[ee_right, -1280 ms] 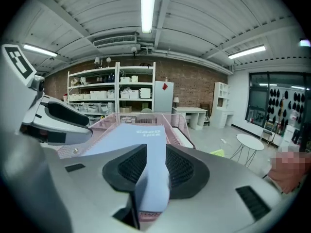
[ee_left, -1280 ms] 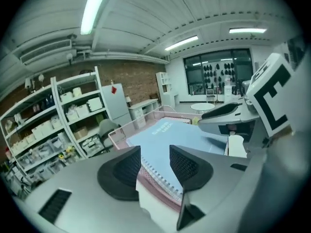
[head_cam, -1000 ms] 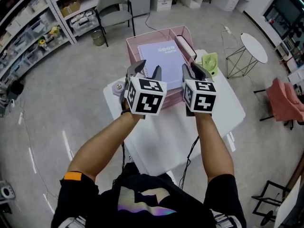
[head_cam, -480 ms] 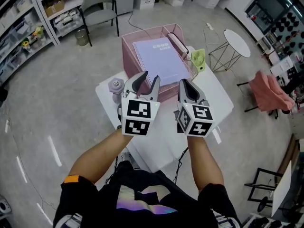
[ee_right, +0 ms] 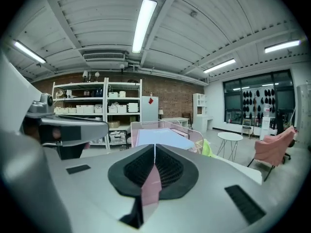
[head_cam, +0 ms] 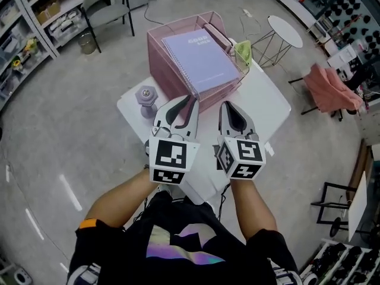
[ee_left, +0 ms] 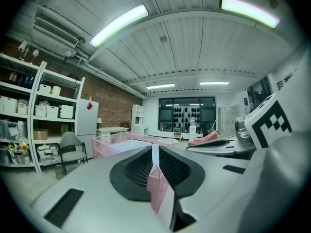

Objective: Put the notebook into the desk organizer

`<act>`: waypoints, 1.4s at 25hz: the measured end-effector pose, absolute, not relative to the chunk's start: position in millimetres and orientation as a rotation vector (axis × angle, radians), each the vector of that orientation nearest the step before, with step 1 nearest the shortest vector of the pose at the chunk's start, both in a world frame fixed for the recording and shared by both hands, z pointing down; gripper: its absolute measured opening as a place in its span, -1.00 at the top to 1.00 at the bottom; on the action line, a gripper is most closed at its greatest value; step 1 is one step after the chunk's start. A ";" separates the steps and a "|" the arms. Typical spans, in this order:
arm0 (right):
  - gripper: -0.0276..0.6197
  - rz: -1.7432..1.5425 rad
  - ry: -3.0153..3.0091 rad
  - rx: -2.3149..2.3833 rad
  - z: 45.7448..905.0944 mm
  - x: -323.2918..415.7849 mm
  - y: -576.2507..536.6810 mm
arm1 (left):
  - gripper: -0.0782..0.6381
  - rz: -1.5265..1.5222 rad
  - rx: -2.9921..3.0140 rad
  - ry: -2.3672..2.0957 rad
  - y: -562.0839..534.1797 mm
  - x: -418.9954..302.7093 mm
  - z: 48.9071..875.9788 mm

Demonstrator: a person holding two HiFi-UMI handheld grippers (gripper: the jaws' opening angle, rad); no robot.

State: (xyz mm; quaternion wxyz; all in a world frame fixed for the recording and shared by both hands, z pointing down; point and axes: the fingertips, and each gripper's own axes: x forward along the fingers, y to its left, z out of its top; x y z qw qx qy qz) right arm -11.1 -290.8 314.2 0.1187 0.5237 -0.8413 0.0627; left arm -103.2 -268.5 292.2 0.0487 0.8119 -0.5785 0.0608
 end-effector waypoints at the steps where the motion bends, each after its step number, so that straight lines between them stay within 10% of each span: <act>1: 0.84 0.189 -2.456 1.542 316.8 -10.6 -285.1 | 0.66 0.188 2.481 -1.755 -263.7 -102.8 294.7; 35: 0.86 0.351 -2.464 1.677 338.0 123.8 -4.8 | 0.75 0.278 2.645 -1.654 -4.8 34.1 322.4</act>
